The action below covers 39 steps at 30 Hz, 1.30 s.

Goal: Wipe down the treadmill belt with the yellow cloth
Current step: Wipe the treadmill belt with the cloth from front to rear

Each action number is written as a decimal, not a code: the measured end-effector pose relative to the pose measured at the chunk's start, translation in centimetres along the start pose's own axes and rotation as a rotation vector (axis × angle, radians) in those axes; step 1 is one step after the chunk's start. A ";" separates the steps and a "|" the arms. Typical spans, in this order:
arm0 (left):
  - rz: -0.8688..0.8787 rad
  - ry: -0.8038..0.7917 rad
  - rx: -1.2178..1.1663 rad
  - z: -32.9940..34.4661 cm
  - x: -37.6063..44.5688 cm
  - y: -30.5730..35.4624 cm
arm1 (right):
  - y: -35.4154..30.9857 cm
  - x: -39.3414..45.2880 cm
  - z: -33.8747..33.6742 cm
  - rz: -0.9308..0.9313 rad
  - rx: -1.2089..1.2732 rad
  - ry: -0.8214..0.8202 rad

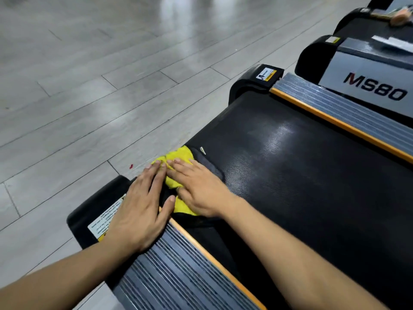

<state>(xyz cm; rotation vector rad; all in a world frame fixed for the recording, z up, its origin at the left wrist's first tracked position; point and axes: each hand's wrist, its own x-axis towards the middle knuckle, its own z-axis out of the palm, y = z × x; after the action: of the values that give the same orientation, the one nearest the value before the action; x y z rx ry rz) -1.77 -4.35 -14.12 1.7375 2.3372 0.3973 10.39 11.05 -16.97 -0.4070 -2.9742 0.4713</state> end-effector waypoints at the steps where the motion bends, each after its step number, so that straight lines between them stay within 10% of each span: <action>1: 0.000 -0.003 0.009 0.0 0.1 -0.1 | 1.3 0.2 -0.4 -0.005 0.002 -0.009; 10: -0.036 -0.037 0.080 -0.4 0.2 0.1 | 13.3 3.9 -4.0 0.605 -0.106 0.131; 16: -0.016 0.015 0.063 -0.3 0.3 0.1 | 0.0 1.4 0.5 0.065 -0.016 0.031; 21: -0.015 0.015 0.049 -0.3 0.3 0.0 | -1.1 0.4 0.6 -0.028 -0.045 -0.004; 29: -0.015 -0.084 0.063 -0.4 0.4 0.0 | 11.8 -4.7 -4.0 0.733 -0.073 0.168; 39: 0.003 -0.151 0.171 -0.5 0.7 0.1 | -3.4 -10.7 0.2 0.188 -0.062 0.040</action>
<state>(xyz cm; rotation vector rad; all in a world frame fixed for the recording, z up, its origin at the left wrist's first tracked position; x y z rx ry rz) -2.05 -3.75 -13.63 1.7766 2.3188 0.0646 19.76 4.91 -16.70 -0.6986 -2.9312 0.3828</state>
